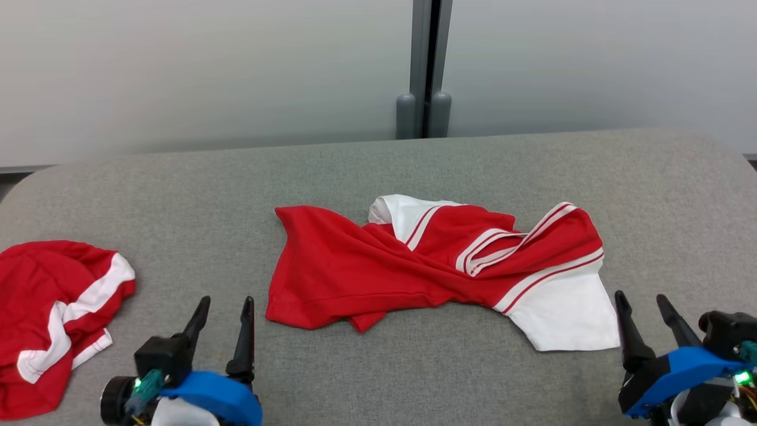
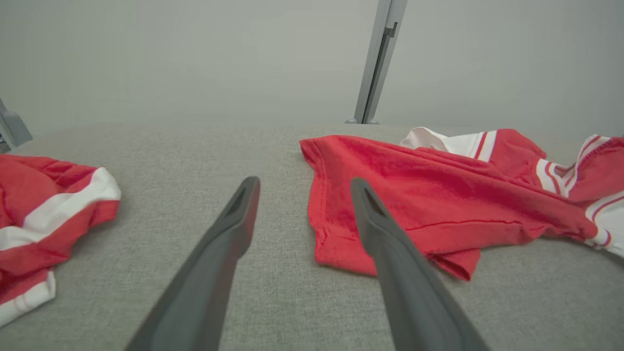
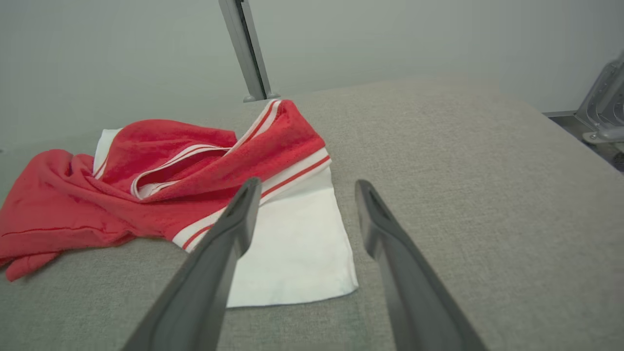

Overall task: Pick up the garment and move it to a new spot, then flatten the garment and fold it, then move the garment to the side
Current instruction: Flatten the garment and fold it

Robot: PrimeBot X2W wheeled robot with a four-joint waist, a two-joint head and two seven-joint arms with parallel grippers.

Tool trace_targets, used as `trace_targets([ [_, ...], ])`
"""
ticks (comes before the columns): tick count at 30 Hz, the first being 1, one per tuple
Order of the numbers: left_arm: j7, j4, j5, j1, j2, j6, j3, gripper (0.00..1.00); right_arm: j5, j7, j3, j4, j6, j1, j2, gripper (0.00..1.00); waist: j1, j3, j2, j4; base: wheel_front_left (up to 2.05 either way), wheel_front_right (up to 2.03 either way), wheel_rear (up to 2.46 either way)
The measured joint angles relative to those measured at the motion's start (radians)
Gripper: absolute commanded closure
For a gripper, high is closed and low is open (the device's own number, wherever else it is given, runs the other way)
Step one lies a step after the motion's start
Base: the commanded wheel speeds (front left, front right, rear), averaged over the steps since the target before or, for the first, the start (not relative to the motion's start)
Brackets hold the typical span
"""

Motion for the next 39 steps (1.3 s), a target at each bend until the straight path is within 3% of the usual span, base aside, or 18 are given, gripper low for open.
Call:
trace_targets([
  [5, 0.137, 0.074, 0.000, -0.076, -0.019, 0.008, -0.032, 0.00, -0.051, 0.127, -0.037, 0.044, 0.000, -0.057, 0.000, 0.00, 0.0000, 0.042, 0.0000, -0.015, 0.00, 0.00, 0.00],
  [11, 0.272, 0.186, -0.001, -0.175, -0.035, 0.051, -0.039, 0.00, -0.118, 0.211, -0.039, 0.119, 0.000, -0.142, 0.000, 0.00, 0.0001, 0.093, 0.0000, -0.035, 0.00, 0.00, 0.00],
  [25, 0.335, 0.323, -0.001, -0.273, -0.031, 0.055, -0.062, 0.00, -0.147, 0.220, -0.019, 0.254, 0.000, -0.195, 0.000, 0.00, 0.0001, 0.140, 0.0000, -0.055, 0.00, 0.00, 0.00],
  [26, 0.336, 0.330, -0.001, -0.275, -0.030, 0.053, -0.064, 0.06, -0.146, 0.220, -0.018, 0.260, 0.000, -0.196, 0.000, 0.00, 0.0002, 0.141, 0.0000, -0.056, 0.00, 0.00, 0.00],
  [28, 0.337, 0.343, -0.002, -0.282, -0.030, 0.048, -0.068, 0.52, -0.146, 0.226, -0.019, 0.272, 0.000, -0.198, 0.000, 0.00, 0.0001, 0.142, 0.0000, -0.059, 0.00, 0.00, 0.00],
  [30, 0.337, 0.353, -0.002, -0.288, -0.029, 0.042, -0.073, 0.77, -0.146, 0.229, -0.021, 0.287, 0.000, -0.204, 0.000, 0.00, 0.0001, 0.144, 0.0000, -0.060, 0.00, 0.00, 0.00],
  [31, 0.337, 0.358, -0.002, -0.290, -0.029, 0.041, -0.076, 1.00, -0.145, 0.230, -0.021, 0.294, 0.000, -0.211, 0.000, 0.00, 0.0001, 0.145, 0.0000, -0.061, 0.00, 0.00, 0.00],
  [35, 0.342, 0.382, -0.012, -0.305, -0.032, 0.024, -0.083, 1.00, -0.145, 0.238, -0.007, 0.328, 0.000, -0.232, -0.002, 0.00, 0.0000, 0.149, 0.0000, -0.060, 0.00, 0.00, 0.00],
  [36, 0.342, 0.388, -0.016, -0.308, -0.032, 0.022, -0.084, 1.00, -0.145, 0.243, -0.001, 0.341, 0.000, -0.237, -0.003, 0.58, -0.0001, 0.150, 0.0000, -0.059, 0.00, 0.00, 0.00],
  [37, 0.342, 0.393, -0.019, -0.309, -0.033, 0.020, -0.086, 1.00, -0.145, 0.246, 0.007, 0.352, 0.000, -0.244, -0.004, 1.00, -0.0001, 0.151, 0.0000, -0.058, 0.00, 0.00, 0.00],
  [39, 0.337, 0.402, -0.026, -0.313, -0.039, 0.014, -0.086, 1.00, -0.133, 0.254, 0.026, 0.368, 0.000, -0.256, -0.008, 1.00, -0.0001, 0.150, 0.0000, -0.054, 0.00, 0.00, 0.00],
])
